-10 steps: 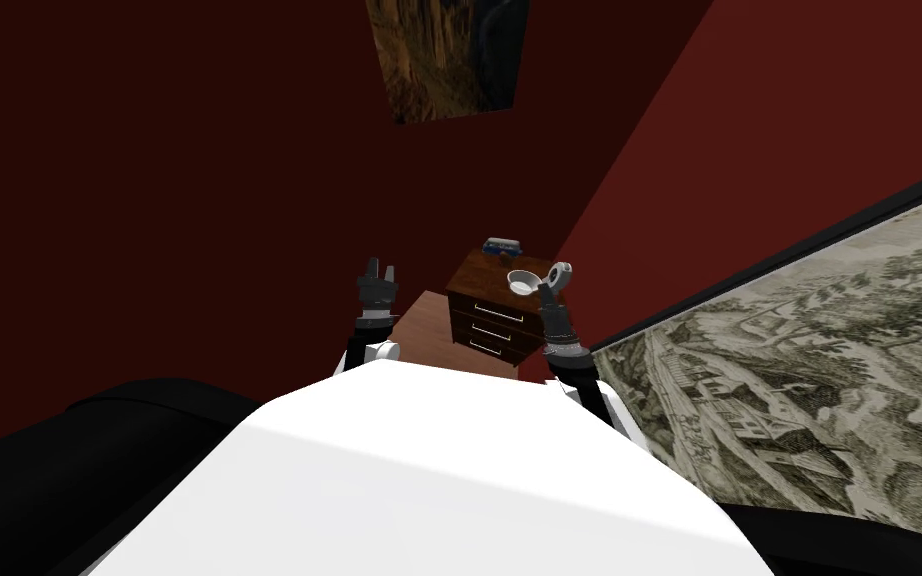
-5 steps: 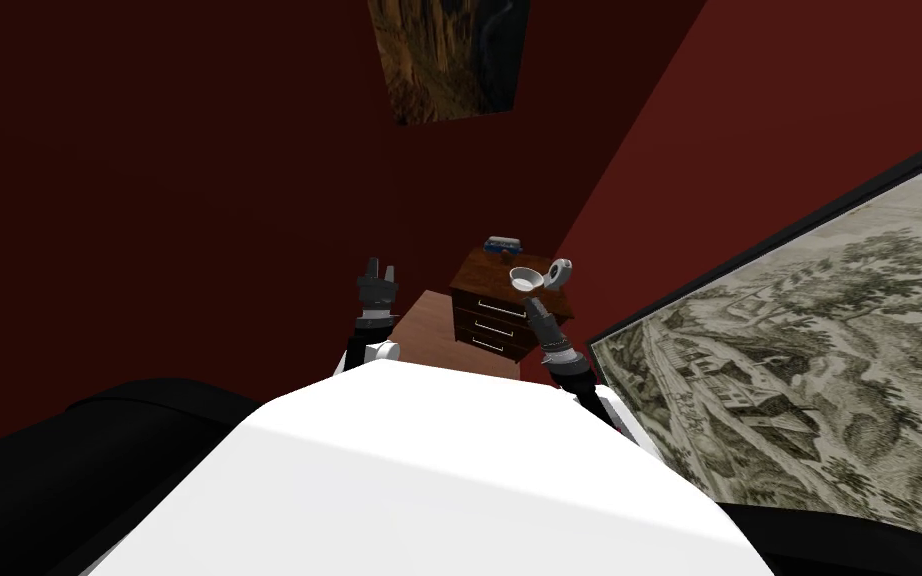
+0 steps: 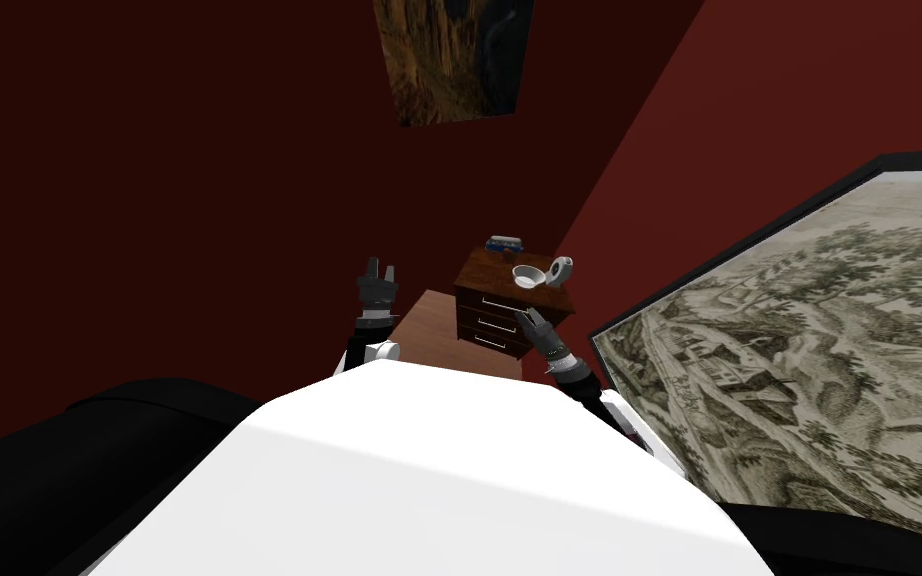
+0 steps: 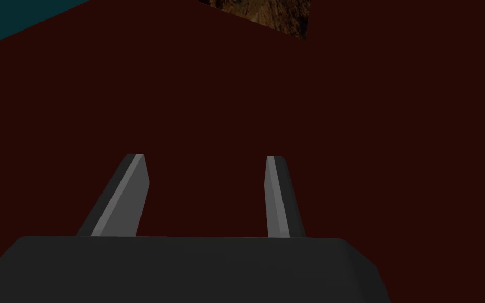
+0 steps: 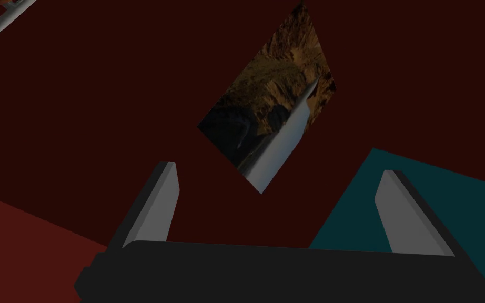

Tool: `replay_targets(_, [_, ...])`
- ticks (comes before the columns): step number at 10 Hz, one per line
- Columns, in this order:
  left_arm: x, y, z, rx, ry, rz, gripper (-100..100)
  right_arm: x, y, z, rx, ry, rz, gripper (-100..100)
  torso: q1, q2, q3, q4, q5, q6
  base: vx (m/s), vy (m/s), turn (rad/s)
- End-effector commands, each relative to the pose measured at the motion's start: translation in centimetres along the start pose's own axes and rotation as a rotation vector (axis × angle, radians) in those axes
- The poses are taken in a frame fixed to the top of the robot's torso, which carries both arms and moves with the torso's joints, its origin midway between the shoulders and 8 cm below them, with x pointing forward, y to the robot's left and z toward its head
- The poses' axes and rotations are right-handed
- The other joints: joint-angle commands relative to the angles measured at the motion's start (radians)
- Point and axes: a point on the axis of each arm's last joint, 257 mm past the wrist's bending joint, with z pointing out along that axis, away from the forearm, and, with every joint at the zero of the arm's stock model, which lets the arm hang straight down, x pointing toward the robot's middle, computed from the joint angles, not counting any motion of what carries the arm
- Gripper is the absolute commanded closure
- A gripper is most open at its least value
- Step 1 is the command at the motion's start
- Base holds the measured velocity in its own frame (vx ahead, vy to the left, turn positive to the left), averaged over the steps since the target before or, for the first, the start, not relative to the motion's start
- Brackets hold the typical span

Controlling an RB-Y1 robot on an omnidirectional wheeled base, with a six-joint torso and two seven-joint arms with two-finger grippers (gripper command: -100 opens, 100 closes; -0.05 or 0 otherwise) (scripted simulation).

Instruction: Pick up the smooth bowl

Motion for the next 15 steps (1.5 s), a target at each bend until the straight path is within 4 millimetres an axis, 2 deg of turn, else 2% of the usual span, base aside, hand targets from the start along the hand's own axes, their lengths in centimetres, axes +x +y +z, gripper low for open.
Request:
replay_targets(1, [0.0,0.0,0.0,0.000,0.000,0.000,0,1.9,-1.1,-1.3,0.012,0.078,-0.048,-100,0.000,0.000,0.000,0.000,0.000,0.000,-0.040,0.087,-0.016])
replay_targets(2, [0.0,0.0,0.0,0.000,0.000,0.000,0,2.1,-1.1,-1.5,0.003,0.101,-0.061,-100,0.001,0.000,0.000,0.000,0.000,0.000,-0.035,0.072,-0.017])
replay_targets(3, [0.0,0.0,0.0,0.000,0.000,0.000,0,3.6,-2.2,-2.7,0.017,0.158,-0.096,-100,0.000,-0.001,0.000,0.000,0.000,0.000,-0.027,0.070,-0.011])
replay_targets(4, [0.0,0.0,0.0,0.000,0.000,0.000,0,3.8,-2.2,-3.0,0.008,0.183,-0.109,-100,0.000,-0.001,-0.001,0.000,0.000,0.000,-0.023,0.065,-0.008])
replay_targets(5, [0.0,0.0,0.0,0.000,0.000,0.000,0,5.2,-3.4,-4.4,0.022,0.241,-0.144,-100,0.000,-0.002,-0.001,0.000,0.000,0.000,-0.043,0.080,0.000])
replay_targets(6, [0.0,0.0,0.0,0.000,0.000,0.000,0,5.3,-3.5,-4.6,0.012,0.264,-0.157,-100,0.001,-0.001,0.000,0.000,0.000,0.000,-0.035,0.066,-0.009])
replay_targets(7, [0.0,0.0,0.0,0.000,0.000,0.000,0,6.5,-4.7,-6.2,0.026,0.324,-0.192,-100,0.000,-0.001,-0.001,0.000,0.000,0.000,-0.011,0.072,0.012])
replay_targets(8, [0.0,0.0,0.0,0.000,0.000,0.000,0,6.6,-4.8,-6.4,0.017,0.346,-0.205,-100,0.000,-0.002,-0.001,0.000,0.000,0.000,-0.006,0.063,0.000])
replay_targets(9, [0.0,0.0,0.0,0.000,0.000,0.000,0,7.7,-6.1,-8.1,0.031,0.406,-0.240,-100,0.000,-0.003,-0.002,-0.001,0.000,0.000,-0.004,0.081,0.025])
replay_targets(10, [0.0,0.0,0.0,0.000,0.000,0.000,0,7.7,-6.2,-8.4,0.020,0.431,-0.254,-100,0.001,-0.003,-0.002,-0.001,0.000,0.000,0.007,0.065,0.007])
replay_targets(11, [0.0,0.0,0.0,0.000,0.000,0.000,0,8.6,-7.7,-10.2,0.032,0.496,-0.292,-100,0.000,-0.004,-0.002,-0.001,0.000,0.000,0.019,0.065,0.032])
replay_targets(12, [0.0,0.0,0.0,0.000,0.000,0.000,0,8.5,-7.8,-10.4,0.024,0.514,-0.303,-100,0.000,-0.005,-0.003,-0.001,0.000,0.000,0.016,0.055,0.014])
replay_targets(13, [0.0,0.0,0.0,0.000,0.000,0.000,0,9.1,-9.3,-12.3,0.038,0.576,-0.339,-100,-0.001,-0.005,-0.003,-0.001,0.000,0.000,0.023,0.066,0.049])
replay_targets(14, [0.0,0.0,0.0,0.000,0.000,0.000,0,9.0,-9.4,-12.6,0.028,0.596,-0.352,-100,0.000,-0.005,-0.003,-0.001,0.000,0.000,0.022,0.057,0.016])
replay_targets(15, [0.0,0.0,0.0,0.000,0.000,0.000,0,9.4,-11.0,-14.5,0.043,0.657,-0.388,-100,-0.001,-0.005,-0.003,-0.001,0.000,0.000,0.036,0.067,0.049])
